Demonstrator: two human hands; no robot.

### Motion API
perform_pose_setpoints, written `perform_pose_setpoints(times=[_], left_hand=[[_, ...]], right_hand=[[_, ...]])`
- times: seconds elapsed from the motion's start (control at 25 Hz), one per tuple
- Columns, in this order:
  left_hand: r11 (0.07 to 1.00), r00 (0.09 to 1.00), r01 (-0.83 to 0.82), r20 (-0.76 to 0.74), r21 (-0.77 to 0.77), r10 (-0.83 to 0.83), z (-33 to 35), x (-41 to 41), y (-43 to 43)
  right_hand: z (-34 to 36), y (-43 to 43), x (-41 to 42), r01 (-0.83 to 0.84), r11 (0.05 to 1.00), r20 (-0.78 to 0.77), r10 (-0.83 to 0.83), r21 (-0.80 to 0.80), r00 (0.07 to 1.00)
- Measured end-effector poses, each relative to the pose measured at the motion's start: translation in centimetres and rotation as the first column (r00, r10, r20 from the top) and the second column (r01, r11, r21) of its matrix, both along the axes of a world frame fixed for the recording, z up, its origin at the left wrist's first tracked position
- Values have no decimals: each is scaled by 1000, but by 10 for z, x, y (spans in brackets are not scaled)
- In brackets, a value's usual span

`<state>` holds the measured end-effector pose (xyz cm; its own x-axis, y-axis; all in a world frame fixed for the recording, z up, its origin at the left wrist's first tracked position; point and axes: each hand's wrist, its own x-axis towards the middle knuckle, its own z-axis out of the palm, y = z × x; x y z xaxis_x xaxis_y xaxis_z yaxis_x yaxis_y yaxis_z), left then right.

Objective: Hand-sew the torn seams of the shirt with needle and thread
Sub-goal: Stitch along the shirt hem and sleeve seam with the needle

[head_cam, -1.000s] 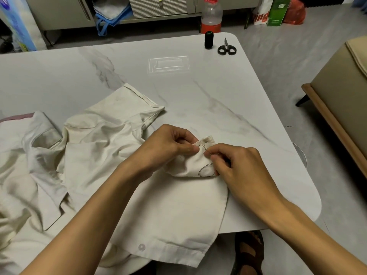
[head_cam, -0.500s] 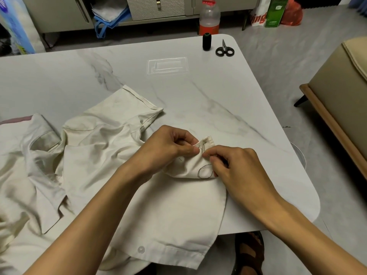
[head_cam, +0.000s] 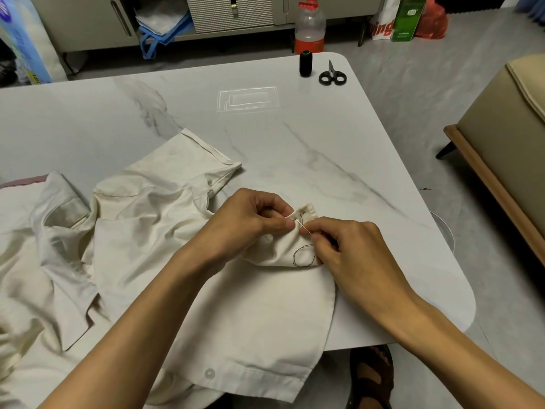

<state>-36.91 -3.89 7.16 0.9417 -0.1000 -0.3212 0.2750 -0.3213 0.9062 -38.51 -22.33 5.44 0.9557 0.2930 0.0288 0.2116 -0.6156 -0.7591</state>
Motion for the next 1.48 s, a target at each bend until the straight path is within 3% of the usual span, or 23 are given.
perform_pose_setpoints(times=[0.36,0.64,0.92,1.2,1.48], left_hand=[[999,999,-3,38,39,2,-3,0,0],[936,886,-123,462,330,-46,-8,-8,-19],[922,846,-244,530,302,51,-14,-9,-25],[866,685,-268,715,422,-136,-20,-12,-29],[806,590,-262,749,530,-301,-22,-13,-29]], right_hand=[[0,1,-1,7,1000,0,-7,-7,1000],[3,3,1,96,995,-19,-95,24,995],[4,5,1,154,985,-30,-152,76,988],[4,7,-2,190,974,-38,-187,127,982],[10,7,-3,210,960,-104,-193,187,976]])
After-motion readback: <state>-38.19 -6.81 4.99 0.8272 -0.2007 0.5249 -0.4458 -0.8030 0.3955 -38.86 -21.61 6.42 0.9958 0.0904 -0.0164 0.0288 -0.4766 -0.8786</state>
